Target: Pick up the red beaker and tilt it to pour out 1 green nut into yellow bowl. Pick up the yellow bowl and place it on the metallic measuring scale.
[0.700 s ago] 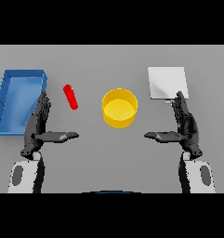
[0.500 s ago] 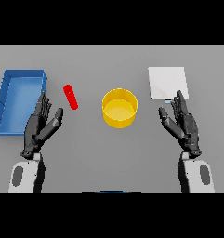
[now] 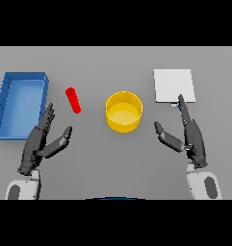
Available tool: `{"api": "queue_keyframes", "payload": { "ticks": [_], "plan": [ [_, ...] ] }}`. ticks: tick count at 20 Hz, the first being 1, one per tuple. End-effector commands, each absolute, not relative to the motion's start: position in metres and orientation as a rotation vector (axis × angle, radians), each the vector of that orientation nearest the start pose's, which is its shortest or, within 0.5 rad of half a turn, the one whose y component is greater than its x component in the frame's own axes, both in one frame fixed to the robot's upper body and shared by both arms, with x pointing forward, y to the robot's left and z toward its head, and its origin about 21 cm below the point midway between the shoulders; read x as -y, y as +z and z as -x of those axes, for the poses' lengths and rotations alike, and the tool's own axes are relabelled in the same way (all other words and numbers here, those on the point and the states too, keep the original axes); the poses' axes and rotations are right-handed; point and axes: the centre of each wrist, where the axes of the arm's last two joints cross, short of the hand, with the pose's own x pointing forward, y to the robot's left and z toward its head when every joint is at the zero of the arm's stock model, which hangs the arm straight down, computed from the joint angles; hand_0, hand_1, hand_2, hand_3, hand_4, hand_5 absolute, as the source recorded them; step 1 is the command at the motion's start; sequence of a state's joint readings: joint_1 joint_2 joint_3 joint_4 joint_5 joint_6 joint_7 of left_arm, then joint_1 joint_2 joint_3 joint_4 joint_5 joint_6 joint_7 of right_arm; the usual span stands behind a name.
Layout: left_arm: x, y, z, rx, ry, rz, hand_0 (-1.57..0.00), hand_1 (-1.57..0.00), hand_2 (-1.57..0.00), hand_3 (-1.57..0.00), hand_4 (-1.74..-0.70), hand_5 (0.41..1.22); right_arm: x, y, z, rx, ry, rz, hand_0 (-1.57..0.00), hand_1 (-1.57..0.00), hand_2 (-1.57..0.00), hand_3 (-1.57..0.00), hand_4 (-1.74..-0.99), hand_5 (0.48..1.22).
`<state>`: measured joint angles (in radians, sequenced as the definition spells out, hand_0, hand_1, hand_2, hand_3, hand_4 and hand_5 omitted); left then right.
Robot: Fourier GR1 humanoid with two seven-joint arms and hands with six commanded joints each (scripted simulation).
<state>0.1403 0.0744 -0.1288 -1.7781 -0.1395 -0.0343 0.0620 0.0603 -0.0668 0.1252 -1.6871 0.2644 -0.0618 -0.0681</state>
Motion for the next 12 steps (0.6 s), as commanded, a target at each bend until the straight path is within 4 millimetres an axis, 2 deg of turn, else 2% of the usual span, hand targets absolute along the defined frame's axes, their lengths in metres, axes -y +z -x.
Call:
{"api": "queue_keyframes", "payload": {
  "ticks": [1,7,12],
  "plan": [
    [-0.222,0.019,-0.214,1.57,-0.246,-0.072,0.0,0.0,0.0,0.0,-1.14,0.65,0.221,0.014,-0.226,1.723,0.293,0.207,0.0,0.0,0.0,0.0,-1.131,0.607],
    [-0.221,0.005,-0.257,1.504,-0.254,-0.073,0.0,0.0,0.0,0.0,-1.17,0.648,0.22,0.014,-0.228,1.721,0.272,0.122,0.0,0.0,0.0,0.0,-1.209,0.627],
    [-0.221,-0.007,-0.293,1.482,-0.288,-0.081,0.0,0.0,0.0,0.0,-1.18,0.637,0.223,0.011,-0.229,1.705,0.265,0.125,0.0,0.0,0.0,0.0,-1.229,0.626]
  ]
}}
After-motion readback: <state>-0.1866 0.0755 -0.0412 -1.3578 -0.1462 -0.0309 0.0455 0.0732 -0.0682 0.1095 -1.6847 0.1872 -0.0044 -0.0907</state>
